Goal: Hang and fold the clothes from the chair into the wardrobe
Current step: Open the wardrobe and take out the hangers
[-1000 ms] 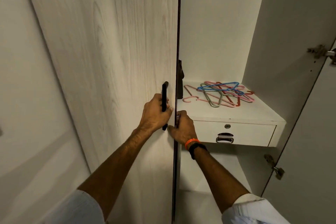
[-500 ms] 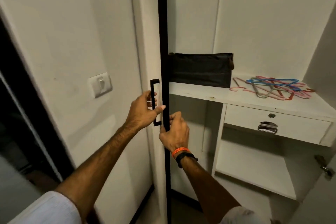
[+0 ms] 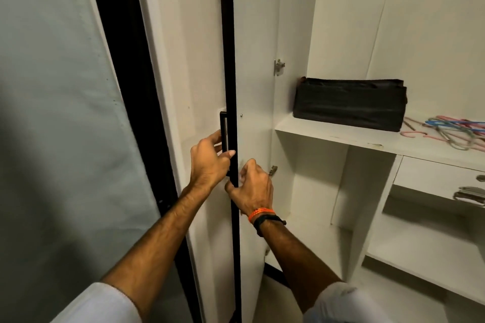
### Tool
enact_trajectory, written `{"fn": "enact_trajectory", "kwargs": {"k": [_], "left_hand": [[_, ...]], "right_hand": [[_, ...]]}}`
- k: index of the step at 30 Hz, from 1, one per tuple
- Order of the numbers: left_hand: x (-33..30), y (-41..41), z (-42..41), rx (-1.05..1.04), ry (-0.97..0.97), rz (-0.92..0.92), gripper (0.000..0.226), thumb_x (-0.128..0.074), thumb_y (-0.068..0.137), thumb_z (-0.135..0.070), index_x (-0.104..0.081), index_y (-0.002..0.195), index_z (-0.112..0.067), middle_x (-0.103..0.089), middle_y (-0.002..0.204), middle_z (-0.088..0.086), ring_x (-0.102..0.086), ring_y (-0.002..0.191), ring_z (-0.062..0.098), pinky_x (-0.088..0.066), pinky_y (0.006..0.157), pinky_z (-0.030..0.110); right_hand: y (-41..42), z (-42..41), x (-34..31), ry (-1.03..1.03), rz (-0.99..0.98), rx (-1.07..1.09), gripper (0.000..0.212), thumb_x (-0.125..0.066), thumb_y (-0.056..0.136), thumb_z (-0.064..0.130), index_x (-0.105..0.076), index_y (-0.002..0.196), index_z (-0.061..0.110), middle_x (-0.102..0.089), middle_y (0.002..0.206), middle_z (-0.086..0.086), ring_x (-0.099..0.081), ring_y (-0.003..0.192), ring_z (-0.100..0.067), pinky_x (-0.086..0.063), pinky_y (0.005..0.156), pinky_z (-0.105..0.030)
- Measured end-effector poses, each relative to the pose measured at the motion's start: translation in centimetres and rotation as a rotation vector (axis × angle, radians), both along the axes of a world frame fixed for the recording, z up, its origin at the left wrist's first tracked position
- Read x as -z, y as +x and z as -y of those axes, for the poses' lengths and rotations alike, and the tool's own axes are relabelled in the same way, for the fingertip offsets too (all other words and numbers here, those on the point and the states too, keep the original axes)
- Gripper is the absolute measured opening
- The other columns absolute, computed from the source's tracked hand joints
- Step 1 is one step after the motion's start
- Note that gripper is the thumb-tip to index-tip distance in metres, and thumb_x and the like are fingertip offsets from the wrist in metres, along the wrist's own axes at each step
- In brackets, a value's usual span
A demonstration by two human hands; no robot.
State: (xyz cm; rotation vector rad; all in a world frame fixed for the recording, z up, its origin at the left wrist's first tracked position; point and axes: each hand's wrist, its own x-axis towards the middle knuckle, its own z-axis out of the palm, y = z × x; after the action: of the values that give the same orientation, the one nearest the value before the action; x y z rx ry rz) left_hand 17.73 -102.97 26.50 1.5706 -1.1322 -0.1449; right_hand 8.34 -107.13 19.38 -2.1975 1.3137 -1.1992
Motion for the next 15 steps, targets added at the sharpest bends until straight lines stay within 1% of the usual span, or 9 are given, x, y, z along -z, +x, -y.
{"fn": "enact_trajectory", "kwargs": {"k": [3, 5, 7, 9, 12, 13, 15], "left_hand": [[0.9, 2.5, 0.3, -0.030, -0.014, -0.001, 0.061, -0.076, 0.083, -0.007, -0.054, 0.140, -0.011, -0.063, 0.132, 0.003, -0.062, 0.118, 0.015, -0.053, 0.098, 0.035], [1.2, 3.7, 0.5, -0.028, -0.019, -0.008, 0.061, -0.077, 0.083, -0.011, -0.054, 0.139, -0.011, -0.062, 0.134, 0.002, -0.061, 0.120, 0.015, -0.053, 0.099, 0.035], [1.3, 4.6, 0.6, -0.017, -0.019, -0.015, 0.059, -0.078, 0.082, -0.014, -0.056, 0.137, -0.011, -0.063, 0.133, 0.002, -0.062, 0.119, 0.013, -0.051, 0.099, 0.029], [1.5, 5.1, 0.5, -0.020, -0.025, -0.016, 0.058, -0.080, 0.081, -0.016, -0.059, 0.135, -0.010, -0.064, 0.130, 0.003, -0.063, 0.116, 0.012, -0.048, 0.095, 0.018], [1.8, 5.0, -0.3, -0.047, -0.086, -0.019, 0.051, -0.080, 0.081, -0.014, -0.063, 0.128, -0.010, -0.067, 0.123, 0.003, -0.064, 0.103, 0.007, -0.044, 0.077, 0.000], [1.9, 4.7, -0.5, -0.067, -0.136, -0.010, 0.047, -0.080, 0.080, -0.012, -0.064, 0.124, -0.012, -0.067, 0.119, 0.002, -0.063, 0.097, 0.004, -0.044, 0.071, -0.002], [2.0, 4.2, -0.8, -0.096, -0.237, 0.029, 0.041, -0.081, 0.078, -0.011, -0.063, 0.114, -0.015, -0.064, 0.111, -0.001, -0.060, 0.087, 0.002, -0.046, 0.068, 0.001]], "right_hand": [[2.5, -0.3, -0.1, -0.010, -0.050, 0.050, 0.041, -0.070, 0.077, 0.048, -0.045, 0.092, 0.019, -0.060, 0.084, 0.001, -0.059, 0.073, -0.022, -0.048, 0.065, -0.032], [3.4, -0.3, -0.1, -0.010, -0.097, 0.087, 0.041, -0.067, 0.078, 0.053, -0.045, 0.092, 0.021, -0.062, 0.085, 0.002, -0.060, 0.075, -0.021, -0.047, 0.066, -0.030], [4.2, -0.3, -0.1, -0.008, -0.126, 0.119, 0.041, -0.065, 0.078, 0.056, -0.047, 0.094, 0.023, -0.064, 0.086, 0.004, -0.062, 0.076, -0.021, -0.047, 0.068, -0.030], [4.5, -0.3, 0.0, -0.002, -0.137, 0.125, 0.040, -0.064, 0.079, 0.058, -0.049, 0.094, 0.024, -0.065, 0.086, 0.005, -0.063, 0.078, -0.020, -0.048, 0.070, -0.030], [4.1, -0.3, 0.1, -0.003, -0.106, 0.101, 0.040, -0.068, 0.078, 0.061, -0.053, 0.091, 0.026, -0.065, 0.080, 0.009, -0.063, 0.077, -0.014, -0.046, 0.068, -0.027], [3.7, -0.1, 0.0, -0.006, -0.091, 0.085, 0.042, -0.069, 0.076, 0.063, -0.054, 0.090, 0.027, -0.064, 0.078, 0.011, -0.062, 0.076, -0.011, -0.045, 0.067, -0.026], [2.5, 0.6, 0.1, -0.006, -0.049, 0.055, 0.047, -0.070, 0.072, 0.070, -0.056, 0.090, 0.029, -0.065, 0.076, 0.014, -0.061, 0.074, -0.007, -0.046, 0.067, -0.025]]}}
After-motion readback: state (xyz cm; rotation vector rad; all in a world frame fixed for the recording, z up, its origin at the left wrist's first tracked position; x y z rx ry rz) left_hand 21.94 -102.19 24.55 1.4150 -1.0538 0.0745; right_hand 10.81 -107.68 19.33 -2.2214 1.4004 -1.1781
